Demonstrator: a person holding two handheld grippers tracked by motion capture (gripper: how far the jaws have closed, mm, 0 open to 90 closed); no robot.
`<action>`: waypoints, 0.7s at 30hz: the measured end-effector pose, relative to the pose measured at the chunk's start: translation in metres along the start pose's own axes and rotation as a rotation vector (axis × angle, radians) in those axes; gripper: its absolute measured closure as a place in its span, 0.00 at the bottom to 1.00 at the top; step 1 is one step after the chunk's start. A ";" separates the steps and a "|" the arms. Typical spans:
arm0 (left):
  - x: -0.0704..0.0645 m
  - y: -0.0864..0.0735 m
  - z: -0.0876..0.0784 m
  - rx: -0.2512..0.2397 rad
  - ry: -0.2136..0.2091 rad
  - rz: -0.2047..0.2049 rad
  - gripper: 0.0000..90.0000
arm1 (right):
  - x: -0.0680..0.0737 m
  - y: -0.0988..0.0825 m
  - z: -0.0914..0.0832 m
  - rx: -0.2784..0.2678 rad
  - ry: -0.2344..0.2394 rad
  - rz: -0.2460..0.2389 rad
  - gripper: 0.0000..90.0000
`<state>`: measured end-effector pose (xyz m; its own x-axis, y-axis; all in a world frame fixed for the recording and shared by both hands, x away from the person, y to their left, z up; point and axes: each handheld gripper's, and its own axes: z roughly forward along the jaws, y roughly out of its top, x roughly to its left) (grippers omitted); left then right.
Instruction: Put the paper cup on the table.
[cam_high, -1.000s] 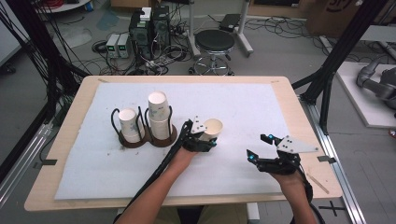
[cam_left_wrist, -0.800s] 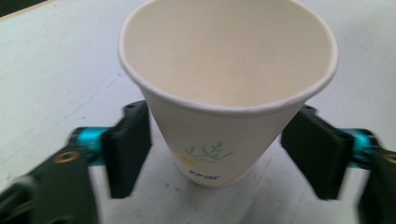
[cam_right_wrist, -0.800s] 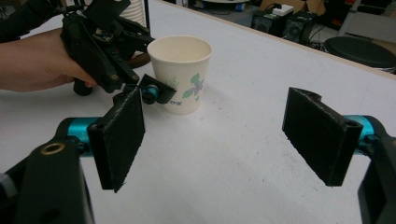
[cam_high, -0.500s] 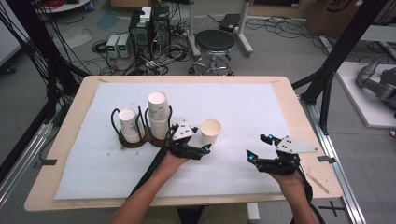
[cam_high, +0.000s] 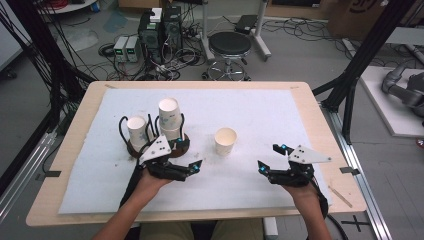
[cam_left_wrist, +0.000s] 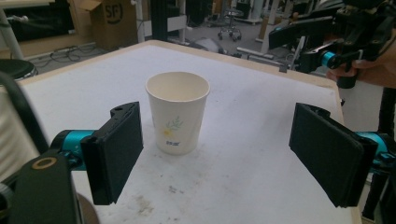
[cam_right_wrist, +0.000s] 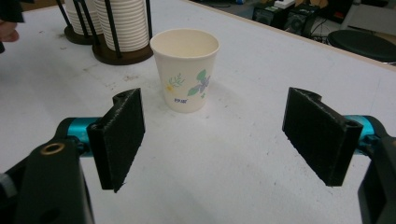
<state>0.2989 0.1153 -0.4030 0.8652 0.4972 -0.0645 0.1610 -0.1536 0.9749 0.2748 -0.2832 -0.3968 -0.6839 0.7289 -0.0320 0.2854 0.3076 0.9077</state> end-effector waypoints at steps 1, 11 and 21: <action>0.002 0.000 -0.012 -0.019 -0.002 0.002 0.20 | 0.001 0.000 0.000 0.004 -0.001 0.000 0.24; 0.017 -0.010 -0.065 -0.068 0.111 0.010 0.20 | 0.002 -0.001 -0.003 -0.001 -0.018 0.004 0.24; 0.029 -0.020 -0.096 -0.088 0.189 0.003 0.20 | 0.004 -0.003 -0.008 -0.006 -0.036 0.004 0.24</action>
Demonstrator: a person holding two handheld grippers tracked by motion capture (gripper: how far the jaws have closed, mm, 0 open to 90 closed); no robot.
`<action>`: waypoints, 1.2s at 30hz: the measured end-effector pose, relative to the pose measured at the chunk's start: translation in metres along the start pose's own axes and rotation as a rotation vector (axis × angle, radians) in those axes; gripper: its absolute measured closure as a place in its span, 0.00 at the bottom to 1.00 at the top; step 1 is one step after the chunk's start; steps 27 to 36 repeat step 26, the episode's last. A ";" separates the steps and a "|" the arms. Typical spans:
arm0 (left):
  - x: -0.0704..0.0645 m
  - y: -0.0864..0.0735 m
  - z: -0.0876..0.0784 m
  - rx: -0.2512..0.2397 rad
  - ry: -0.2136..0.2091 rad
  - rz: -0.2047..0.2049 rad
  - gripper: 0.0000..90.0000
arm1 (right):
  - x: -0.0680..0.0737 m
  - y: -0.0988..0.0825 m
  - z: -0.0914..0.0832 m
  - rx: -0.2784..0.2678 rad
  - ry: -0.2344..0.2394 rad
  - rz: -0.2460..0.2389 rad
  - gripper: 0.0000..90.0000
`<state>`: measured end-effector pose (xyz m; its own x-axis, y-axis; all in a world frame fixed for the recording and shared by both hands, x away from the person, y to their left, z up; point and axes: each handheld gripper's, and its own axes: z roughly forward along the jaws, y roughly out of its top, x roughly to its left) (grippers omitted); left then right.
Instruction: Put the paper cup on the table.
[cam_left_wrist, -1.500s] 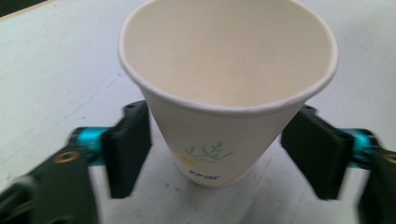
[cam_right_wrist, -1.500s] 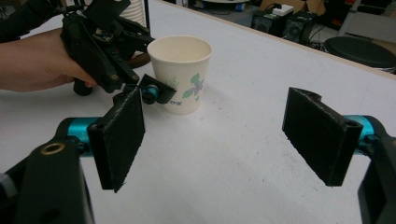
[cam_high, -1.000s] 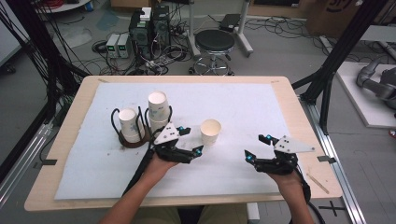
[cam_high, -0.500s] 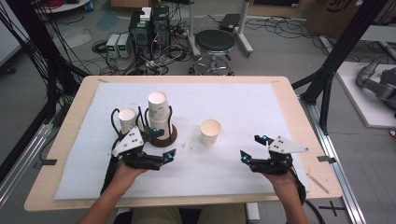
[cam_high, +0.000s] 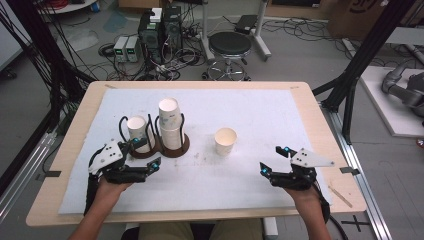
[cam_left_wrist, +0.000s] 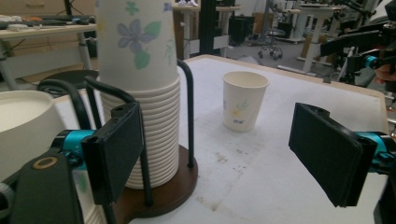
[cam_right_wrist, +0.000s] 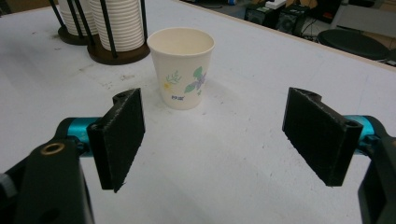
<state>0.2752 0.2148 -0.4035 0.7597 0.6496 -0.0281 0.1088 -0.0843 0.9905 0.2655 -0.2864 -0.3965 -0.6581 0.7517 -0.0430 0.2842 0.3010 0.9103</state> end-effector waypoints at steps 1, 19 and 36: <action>0.001 -0.001 -0.003 -0.003 0.010 -0.001 0.20 | 0.000 0.000 0.000 0.002 -0.004 0.002 0.24; 0.001 -0.006 -0.009 -0.008 0.037 -0.015 0.20 | 0.001 -0.001 -0.001 0.000 -0.012 0.003 0.24; 0.002 -0.007 -0.011 -0.016 0.051 -0.019 0.20 | 0.001 -0.001 -0.002 -0.001 -0.009 -0.002 0.24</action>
